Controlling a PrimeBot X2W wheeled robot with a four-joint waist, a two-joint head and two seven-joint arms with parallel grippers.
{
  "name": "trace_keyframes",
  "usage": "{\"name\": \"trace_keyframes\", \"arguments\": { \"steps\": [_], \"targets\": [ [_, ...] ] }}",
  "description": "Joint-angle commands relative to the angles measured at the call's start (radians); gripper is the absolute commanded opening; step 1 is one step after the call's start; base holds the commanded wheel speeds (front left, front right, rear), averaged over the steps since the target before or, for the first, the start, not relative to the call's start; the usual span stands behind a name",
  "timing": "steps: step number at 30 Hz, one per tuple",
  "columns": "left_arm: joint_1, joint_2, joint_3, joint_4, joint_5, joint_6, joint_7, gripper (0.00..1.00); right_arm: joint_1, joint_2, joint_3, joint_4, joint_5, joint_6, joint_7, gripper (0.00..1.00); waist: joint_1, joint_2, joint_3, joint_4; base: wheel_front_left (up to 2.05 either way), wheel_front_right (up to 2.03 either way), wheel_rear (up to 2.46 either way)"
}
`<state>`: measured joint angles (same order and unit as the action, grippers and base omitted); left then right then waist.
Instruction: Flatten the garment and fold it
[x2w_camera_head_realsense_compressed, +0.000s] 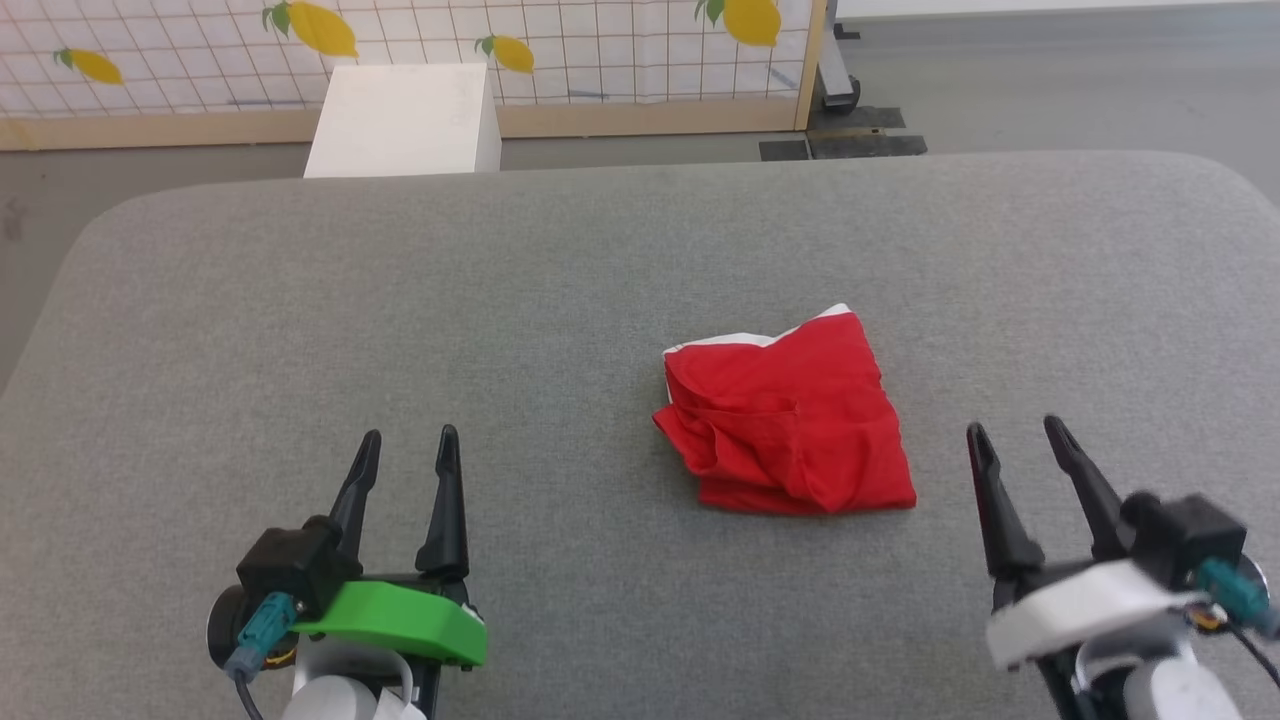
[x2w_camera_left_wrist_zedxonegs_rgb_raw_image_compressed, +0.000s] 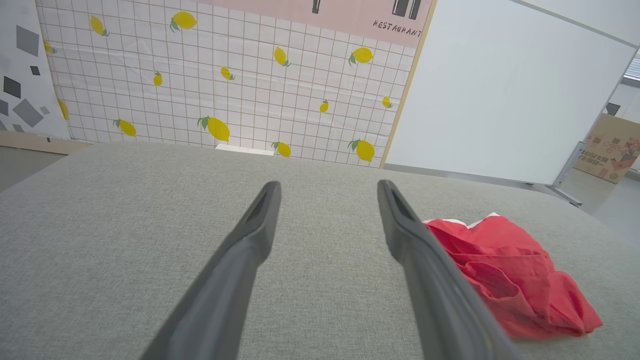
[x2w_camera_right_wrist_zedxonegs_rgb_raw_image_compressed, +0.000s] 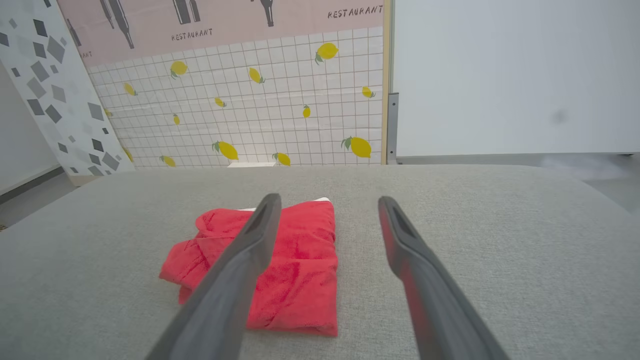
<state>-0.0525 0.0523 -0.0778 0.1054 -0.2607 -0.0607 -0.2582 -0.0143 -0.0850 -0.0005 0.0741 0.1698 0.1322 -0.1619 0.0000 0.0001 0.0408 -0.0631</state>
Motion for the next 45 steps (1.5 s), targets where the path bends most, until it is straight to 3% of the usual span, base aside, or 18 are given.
{"name": "trace_keyframes", "arguments": {
  "steps": [1,6,10,14,20,28,29,30,31,32,33,40,45],
  "targets": [
    [-0.001,-0.002,-0.001,-0.003,0.015,-0.001,-0.004,1.0,-0.044,-0.008,0.001,0.007,0.056,-0.002,0.036,1.0,0.0,-0.0001,0.01,0.005,0.0,0.0,0.0],
    [-0.017,-0.002,-0.005,-0.013,0.014,-0.001,-0.004,1.0,-0.164,0.006,-0.059,0.089,0.391,-0.002,0.313,1.0,0.0,-0.0001,0.042,0.015,0.0,0.0,0.0],
    [-0.04,-0.002,-0.013,-0.017,0.014,-0.004,-0.004,1.0,-0.279,0.016,-0.159,0.22,0.586,-0.002,0.549,1.0,0.0,-0.0001,0.083,0.032,0.0,0.0,0.0],
    [-0.063,-0.002,-0.023,-0.02,0.009,-0.005,-0.004,1.0,-0.392,0.022,-0.267,0.4,0.631,-0.002,0.705,1.0,0.0,-0.0001,0.114,0.052,0.0,0.0,0.0],
    [-0.089,-0.002,-0.037,-0.018,0.002,-0.005,-0.004,1.0,-0.547,0.031,-0.398,0.646,0.629,-0.002,0.822,1.0,0.0,-0.0001,0.147,0.092,0.0,0.0,0.0],
    [-0.099,-0.002,-0.038,-0.019,0.004,-0.003,-0.004,1.0,-0.631,0.034,-0.378,0.782,0.592,-0.002,0.903,1.0,0.0,-0.0001,0.163,0.126,0.0,0.0,0.0],
    [-0.099,-0.002,-0.038,-0.018,0.004,-0.003,-0.004,1.0,-0.636,0.034,-0.371,0.794,0.6,-0.002,0.912,0.81,0.0,-0.0001,0.162,0.128,0.0,0.0,0.0],
    [-0.099,-0.002,-0.038,-0.017,0.004,-0.003,-0.004,1.0,-0.641,0.034,-0.359,0.807,0.608,-0.002,0.921,0.43,0.0,-0.0001,0.161,0.13,0.0,0.0,0.0],
    [-0.099,-0.002,-0.037,-0.016,0.004,-0.003,-0.004,1.0,-0.644,0.034,-0.348,0.815,0.609,-0.002,0.925,0.33,0.0,-0.0001,0.159,0.131,0.0,0.0,0.0],
    [-0.099,-0.002,-0.036,-0.015,0.004,-0.002,-0.004,1.0,-0.648,0.034,-0.329,0.818,0.61,-0.002,0.93,0.07,0.0,-0.0001,0.157,0.13,0.0,0.0,0.0],
    [-0.098,-0.002,-0.035,-0.015,0.004,-0.002,-0.004,1.0,-0.65,0.035,-0.315,0.816,0.612,-0.002,0.929,0.0,0.0,-0.0001,0.155,0.129,0.0,0.0,0.0],
    [-0.078,-0.002,-0.021,-0.021,0.01,0.002,-0.004,1.0,-0.655,0.035,-0.191,0.723,0.626,-0.002,0.923,0.0,0.0,-0.0001,0.136,0.08,0.0,0.0,0.0],
    [-0.069,-0.002,-0.012,-0.031,0.024,-0.005,-0.004,1.0,-0.659,0.0,-0.053,0.619,0.486,-0.002,0.886,0.0,0.0,-0.0001,0.143,0.001,0.0,0.0,0.0]
  ]
}}
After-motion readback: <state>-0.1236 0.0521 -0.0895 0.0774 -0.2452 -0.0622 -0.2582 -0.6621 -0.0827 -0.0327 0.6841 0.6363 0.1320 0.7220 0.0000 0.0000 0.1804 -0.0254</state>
